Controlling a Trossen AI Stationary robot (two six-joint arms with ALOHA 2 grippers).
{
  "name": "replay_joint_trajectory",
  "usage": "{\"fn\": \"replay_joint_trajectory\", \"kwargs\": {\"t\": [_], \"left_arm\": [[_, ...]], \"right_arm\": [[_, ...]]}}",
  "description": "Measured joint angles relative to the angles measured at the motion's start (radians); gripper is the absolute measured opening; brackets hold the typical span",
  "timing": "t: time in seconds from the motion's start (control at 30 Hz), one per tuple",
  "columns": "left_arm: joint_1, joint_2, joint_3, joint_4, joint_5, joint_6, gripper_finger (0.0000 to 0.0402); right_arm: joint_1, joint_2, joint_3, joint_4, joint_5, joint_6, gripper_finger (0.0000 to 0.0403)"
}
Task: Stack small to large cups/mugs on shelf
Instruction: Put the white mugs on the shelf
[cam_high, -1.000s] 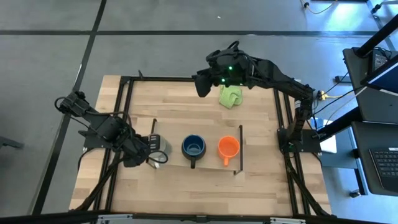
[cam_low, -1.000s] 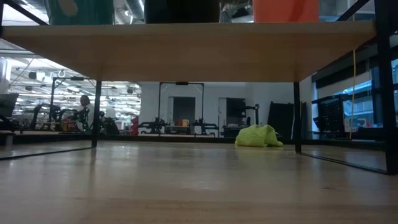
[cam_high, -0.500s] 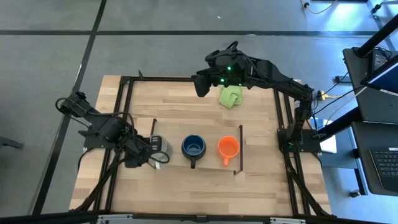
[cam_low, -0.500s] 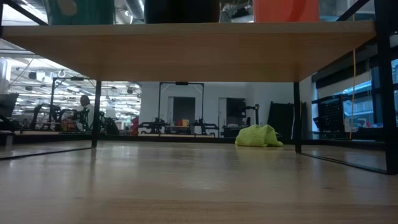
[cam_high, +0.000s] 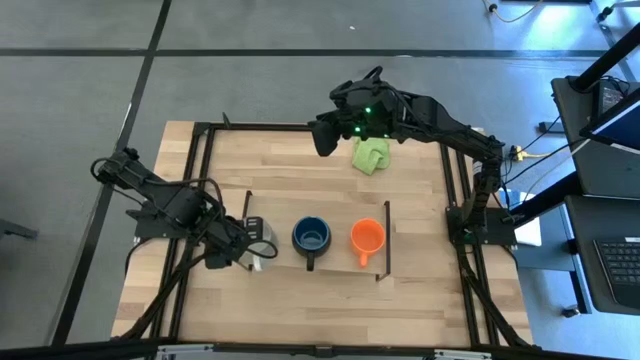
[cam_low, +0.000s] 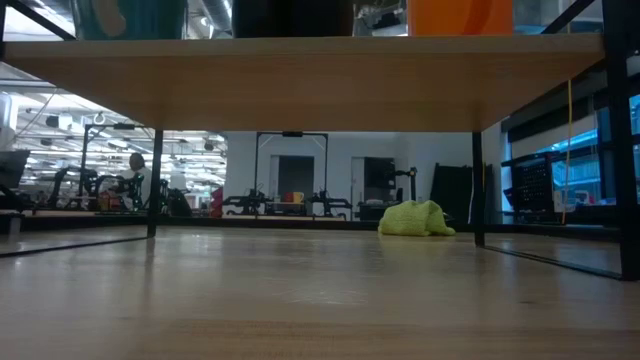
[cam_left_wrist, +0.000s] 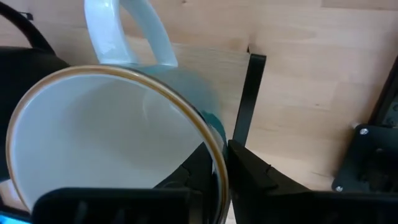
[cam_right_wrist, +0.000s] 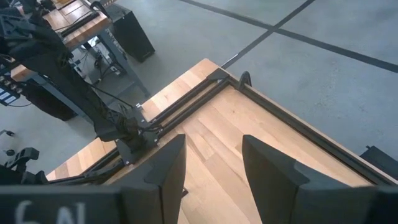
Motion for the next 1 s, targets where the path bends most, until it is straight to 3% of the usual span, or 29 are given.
{"fn": "replay_joint_trajectory", "kwargs": {"t": [0.27, 0.8, 1.0], "left_arm": [[0.019, 0.000, 0.000, 0.012, -0.062, -0.001, 0.0040], [0.030, -0.001, 0.000, 0.015, -0.048, -0.032, 0.0042], [0.034, -0.002, 0.000, 0.016, -0.055, -0.069, 0.0068]], "right_arm": [[0.000, 0.000, 0.000, 0.000, 0.000, -0.017, 0.0159], [0.000, 0.000, 0.000, -0.016, -0.003, -0.021, 0.0159], [0.000, 0.000, 0.000, -0.015, -0.003, -0.021, 0.0159]]}}
